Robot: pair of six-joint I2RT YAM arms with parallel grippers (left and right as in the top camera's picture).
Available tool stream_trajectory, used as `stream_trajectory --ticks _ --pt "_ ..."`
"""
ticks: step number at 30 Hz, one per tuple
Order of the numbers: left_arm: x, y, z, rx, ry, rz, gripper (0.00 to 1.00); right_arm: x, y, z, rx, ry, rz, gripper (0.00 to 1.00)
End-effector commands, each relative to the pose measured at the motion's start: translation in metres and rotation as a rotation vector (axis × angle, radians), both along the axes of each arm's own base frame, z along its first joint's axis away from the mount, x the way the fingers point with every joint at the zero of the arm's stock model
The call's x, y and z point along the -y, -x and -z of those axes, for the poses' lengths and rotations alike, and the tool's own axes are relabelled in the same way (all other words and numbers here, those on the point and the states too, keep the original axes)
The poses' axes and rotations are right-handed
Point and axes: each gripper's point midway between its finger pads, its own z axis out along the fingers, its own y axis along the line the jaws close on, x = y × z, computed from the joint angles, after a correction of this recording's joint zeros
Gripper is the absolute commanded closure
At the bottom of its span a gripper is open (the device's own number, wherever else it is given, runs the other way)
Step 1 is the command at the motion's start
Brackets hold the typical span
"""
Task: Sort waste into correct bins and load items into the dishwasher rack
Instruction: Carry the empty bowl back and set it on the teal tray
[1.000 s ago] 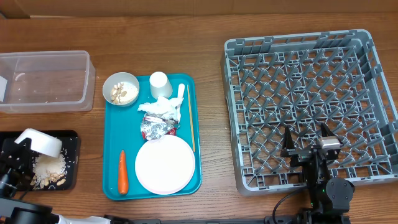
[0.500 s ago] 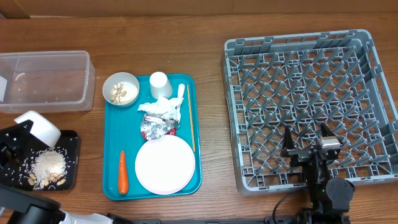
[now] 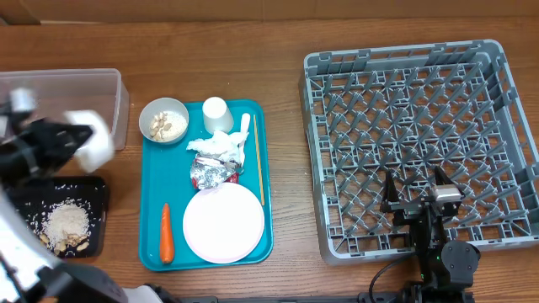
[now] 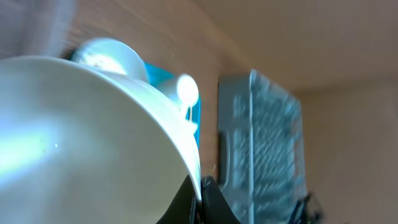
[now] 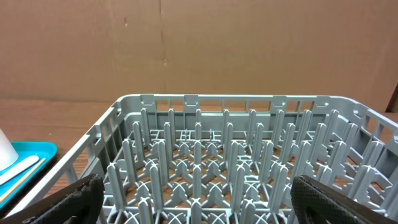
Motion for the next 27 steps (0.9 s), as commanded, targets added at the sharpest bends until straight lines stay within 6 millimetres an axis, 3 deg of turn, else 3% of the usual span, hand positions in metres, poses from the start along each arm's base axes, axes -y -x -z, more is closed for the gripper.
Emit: stream_trajectory --ticks 1,6,16,24,27 --pt "0.032 0.007 0.009 -0.151 -0.223 0.051 0.96 0.0 0.0 0.002 0.005 0.0 0.0 0.0" --pt "0.078 0.019 0.03 -0.309 -0.435 0.164 0.96 0.0 0.0 0.002 0.005 0.0 0.0 0.0" --pt "0.113 0.046 0.063 -0.532 -0.527 0.161 0.96 0.0 0.0 0.002 0.005 0.0 0.0 0.0" --pt "0.101 0.055 0.109 -0.651 -0.606 0.069 0.96 0.0 0.0 0.002 0.005 0.0 0.0 0.0" --pt "0.099 0.043 0.129 -0.614 -0.619 0.053 0.96 0.0 0.0 0.002 0.005 0.0 0.0 0.0"
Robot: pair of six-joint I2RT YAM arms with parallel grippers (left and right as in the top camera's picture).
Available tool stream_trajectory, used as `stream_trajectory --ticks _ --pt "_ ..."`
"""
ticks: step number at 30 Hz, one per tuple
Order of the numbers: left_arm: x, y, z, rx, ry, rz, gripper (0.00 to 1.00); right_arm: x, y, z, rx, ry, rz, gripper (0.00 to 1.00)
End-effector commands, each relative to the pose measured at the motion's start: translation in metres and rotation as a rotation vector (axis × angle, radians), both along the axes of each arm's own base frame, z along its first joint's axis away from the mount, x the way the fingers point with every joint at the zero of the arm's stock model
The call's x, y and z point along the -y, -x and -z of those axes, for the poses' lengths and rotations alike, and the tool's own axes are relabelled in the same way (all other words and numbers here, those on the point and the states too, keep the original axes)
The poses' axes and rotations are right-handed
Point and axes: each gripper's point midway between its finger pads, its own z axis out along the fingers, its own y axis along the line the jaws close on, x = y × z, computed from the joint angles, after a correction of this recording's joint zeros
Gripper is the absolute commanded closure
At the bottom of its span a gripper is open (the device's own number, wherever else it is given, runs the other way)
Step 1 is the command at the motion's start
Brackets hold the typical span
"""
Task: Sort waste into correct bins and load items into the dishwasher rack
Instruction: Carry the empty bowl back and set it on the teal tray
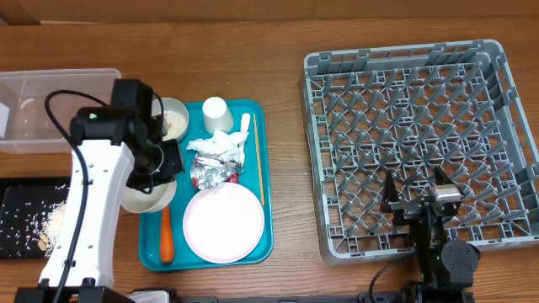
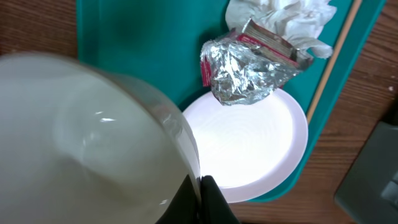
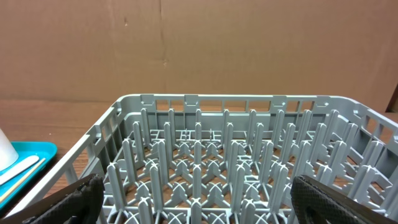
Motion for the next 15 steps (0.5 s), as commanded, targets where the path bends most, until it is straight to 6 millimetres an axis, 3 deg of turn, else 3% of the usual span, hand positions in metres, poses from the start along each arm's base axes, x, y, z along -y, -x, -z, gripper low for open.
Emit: stream_trajectory --ticks 1,6,15 --pt "-0.007 -0.007 0.016 0.035 -0.049 -0.031 0.96 0.0 0.0 0.002 0.005 0.001 0.0 0.0" --pt "-0.01 -0.021 0.028 0.092 -0.062 -0.032 0.96 0.0 0.0 0.002 0.005 0.001 0.0 0.0" --pt "-0.021 -0.044 0.026 0.181 -0.133 -0.037 0.96 0.0 0.0 0.002 0.005 0.001 0.0 0.0"
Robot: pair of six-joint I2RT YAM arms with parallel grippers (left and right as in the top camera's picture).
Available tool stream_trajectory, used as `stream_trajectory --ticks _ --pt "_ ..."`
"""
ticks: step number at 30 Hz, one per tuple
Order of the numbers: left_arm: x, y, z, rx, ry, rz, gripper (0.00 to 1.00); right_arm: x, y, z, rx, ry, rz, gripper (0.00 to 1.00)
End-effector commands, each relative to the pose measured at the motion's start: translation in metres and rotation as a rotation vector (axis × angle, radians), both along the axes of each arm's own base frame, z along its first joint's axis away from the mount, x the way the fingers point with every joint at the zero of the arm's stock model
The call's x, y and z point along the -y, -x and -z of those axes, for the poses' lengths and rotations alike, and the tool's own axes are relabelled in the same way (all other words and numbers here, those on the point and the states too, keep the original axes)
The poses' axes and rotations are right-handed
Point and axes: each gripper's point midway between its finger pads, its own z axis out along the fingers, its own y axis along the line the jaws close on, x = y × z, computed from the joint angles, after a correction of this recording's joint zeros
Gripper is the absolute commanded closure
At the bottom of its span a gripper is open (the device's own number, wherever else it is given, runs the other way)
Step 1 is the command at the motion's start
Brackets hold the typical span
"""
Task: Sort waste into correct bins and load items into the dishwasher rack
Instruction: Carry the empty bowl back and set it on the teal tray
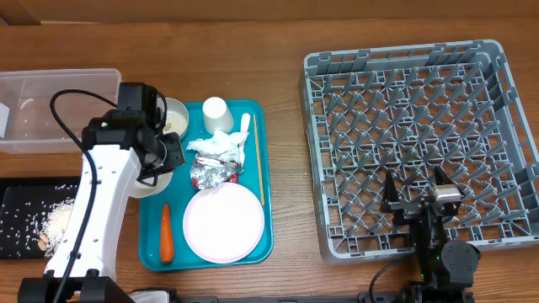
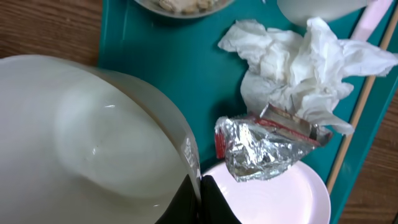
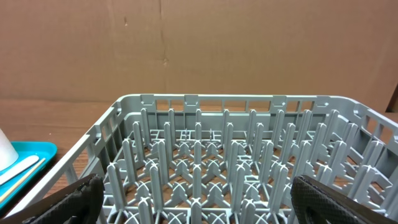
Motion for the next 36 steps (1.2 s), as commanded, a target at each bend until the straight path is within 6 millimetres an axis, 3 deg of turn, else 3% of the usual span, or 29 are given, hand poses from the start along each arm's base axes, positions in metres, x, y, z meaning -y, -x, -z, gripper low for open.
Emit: stream_trajectory --ticks 1,7,13,30,36 --pt "-0.004 -0.002 -0.001 0.015 -0.038 -0.01 0.96 0.0 0.0 0.001 0.005 0.0 0.0 0.0" --pt "0.003 -0.005 0.003 0.026 -0.042 0.032 0.96 0.0 0.0 0.002 0.005 0.0 0.0 0.0" --pt "0.012 -0.01 0.02 0.04 -0.05 0.084 0.96 0.0 0.0 0.001 0.005 0.0 0.0 0.0" --pt "0.006 -0.016 0.073 -0.089 -0.092 0.089 0.96 0.0 0.0 0.002 0.005 0.0 0.0 0.0" --pt "0.004 -0.014 0.076 -0.108 -0.104 0.088 0.96 0.0 0.0 0.002 0.005 0.0 0.0 0.0"
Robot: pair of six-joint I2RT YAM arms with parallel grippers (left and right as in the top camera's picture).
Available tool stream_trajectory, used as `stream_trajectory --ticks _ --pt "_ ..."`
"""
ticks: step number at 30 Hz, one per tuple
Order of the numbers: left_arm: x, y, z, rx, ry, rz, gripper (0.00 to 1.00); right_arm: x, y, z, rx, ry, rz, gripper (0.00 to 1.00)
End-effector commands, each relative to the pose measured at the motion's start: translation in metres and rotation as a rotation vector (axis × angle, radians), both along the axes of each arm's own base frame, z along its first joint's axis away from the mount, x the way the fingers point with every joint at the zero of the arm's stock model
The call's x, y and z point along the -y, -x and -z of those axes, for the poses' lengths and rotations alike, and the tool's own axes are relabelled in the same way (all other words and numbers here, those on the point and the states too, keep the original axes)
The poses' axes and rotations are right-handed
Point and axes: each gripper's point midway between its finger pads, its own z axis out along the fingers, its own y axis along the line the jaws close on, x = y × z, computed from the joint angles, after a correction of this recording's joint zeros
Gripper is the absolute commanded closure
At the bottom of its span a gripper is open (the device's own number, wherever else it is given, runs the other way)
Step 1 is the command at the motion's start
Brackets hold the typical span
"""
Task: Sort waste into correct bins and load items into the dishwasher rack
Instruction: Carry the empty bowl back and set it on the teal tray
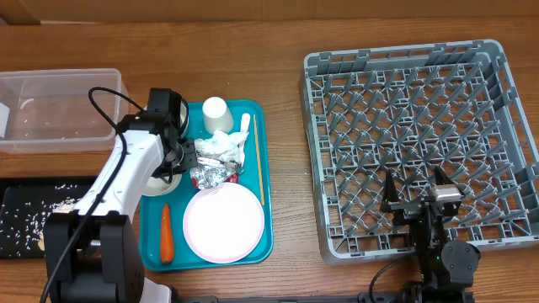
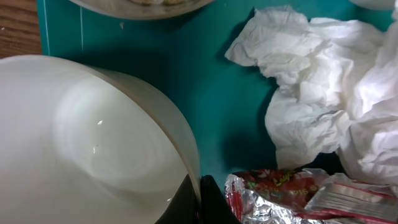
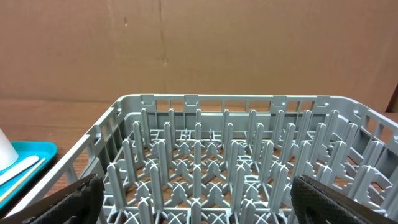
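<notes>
My left gripper [image 2: 199, 184] is shut on the rim of an empty white bowl [image 2: 93, 137], one finger inside and one outside. In the overhead view the left gripper [image 1: 173, 160] holds that bowl [image 1: 154, 182] low over the left edge of the teal tray [image 1: 263, 202]. Crumpled white tissue [image 2: 311, 106] and a foil wrapper [image 2: 280, 199] lie just to its right. The grey dishwasher rack [image 1: 497, 126] stands at the right. My right gripper [image 3: 199, 199] rests open inside the rack.
On the tray lie a white plate [image 1: 223, 221], a carrot [image 1: 166, 232], a paper cup [image 1: 216, 114], a spoon [image 1: 245, 126], a chopstick [image 1: 258, 164] and a bowl of food scraps [image 2: 143, 5]. A clear bin [image 1: 50, 109] and a black bin [image 1: 34, 223] with rice stand at the left.
My left gripper has moved right and closer to the tray with the bowl still in it. The tissue and wrapper now fill more of the wrist view. The right arm has not moved.
My left gripper held the white bowl tipped at the far left by the bins. Then it held the bowl over the tray's left edge above the carrot, then a little farther back. Now it is low beside the tissue and wrapper. The right gripper stayed open in the rack.
</notes>
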Motion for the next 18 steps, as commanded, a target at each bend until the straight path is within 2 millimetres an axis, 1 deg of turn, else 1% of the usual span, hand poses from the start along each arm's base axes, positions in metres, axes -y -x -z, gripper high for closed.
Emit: stream_trajectory --ticks 1,6,12,16,18 --pt "-0.003 0.003 0.002 -0.016 -0.026 0.021 0.96 0.0 0.0 0.002 0.005 0.0 0.0 0.0" --pt "0.001 0.008 0.003 -0.035 -0.003 0.024 0.96 0.0 0.0 0.002 0.005 0.0 0.0 0.0" --pt "0.001 0.005 0.003 -0.025 -0.001 0.024 0.96 0.0 0.0 0.002 0.005 0.0 0.0 0.0" --pt "0.004 0.006 0.003 -0.027 0.014 0.026 0.91 0.0 0.0 0.002 0.005 0.0 0.0 0.0" --pt "0.007 0.007 0.003 -0.031 0.033 0.032 0.91 0.0 0.0 0.002 0.005 0.0 0.0 0.0"
